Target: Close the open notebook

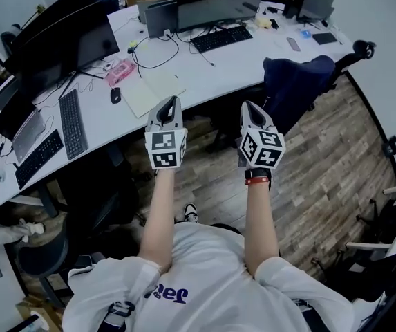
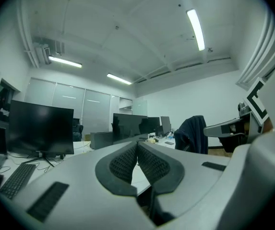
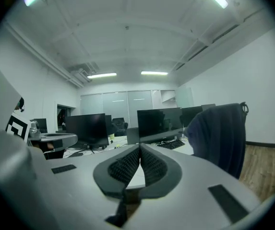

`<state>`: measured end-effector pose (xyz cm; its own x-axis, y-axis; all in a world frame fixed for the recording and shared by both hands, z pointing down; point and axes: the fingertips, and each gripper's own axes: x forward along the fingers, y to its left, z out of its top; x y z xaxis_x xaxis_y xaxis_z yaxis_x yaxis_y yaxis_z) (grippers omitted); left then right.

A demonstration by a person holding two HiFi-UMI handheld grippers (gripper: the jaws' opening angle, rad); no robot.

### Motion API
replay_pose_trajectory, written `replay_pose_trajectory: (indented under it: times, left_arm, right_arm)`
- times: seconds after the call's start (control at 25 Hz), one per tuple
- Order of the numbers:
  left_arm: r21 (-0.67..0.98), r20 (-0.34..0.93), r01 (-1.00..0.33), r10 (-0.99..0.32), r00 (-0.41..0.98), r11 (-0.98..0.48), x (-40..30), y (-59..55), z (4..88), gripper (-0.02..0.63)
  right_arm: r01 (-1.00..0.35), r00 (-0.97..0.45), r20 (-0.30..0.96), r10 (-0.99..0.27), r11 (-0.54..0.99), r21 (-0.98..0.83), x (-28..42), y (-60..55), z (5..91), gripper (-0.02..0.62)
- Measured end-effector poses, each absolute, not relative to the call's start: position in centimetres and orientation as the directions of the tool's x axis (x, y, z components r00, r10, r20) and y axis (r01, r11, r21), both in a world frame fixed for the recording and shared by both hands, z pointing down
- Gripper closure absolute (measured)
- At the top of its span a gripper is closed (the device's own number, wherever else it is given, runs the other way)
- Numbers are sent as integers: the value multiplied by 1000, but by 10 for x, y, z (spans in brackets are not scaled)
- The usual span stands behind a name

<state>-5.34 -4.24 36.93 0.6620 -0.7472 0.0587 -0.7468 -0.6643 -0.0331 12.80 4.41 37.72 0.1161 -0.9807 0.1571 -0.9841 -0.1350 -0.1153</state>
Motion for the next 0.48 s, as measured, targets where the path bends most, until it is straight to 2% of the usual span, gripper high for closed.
replay_pose_trajectory:
  times: [0.48]
  left_arm:
    - [39,140,-847,-837,530,-530,-142,-107,412,586]
  right_arm:
    - [-986,-112,229,-967,80,-144,42,-65,411,594]
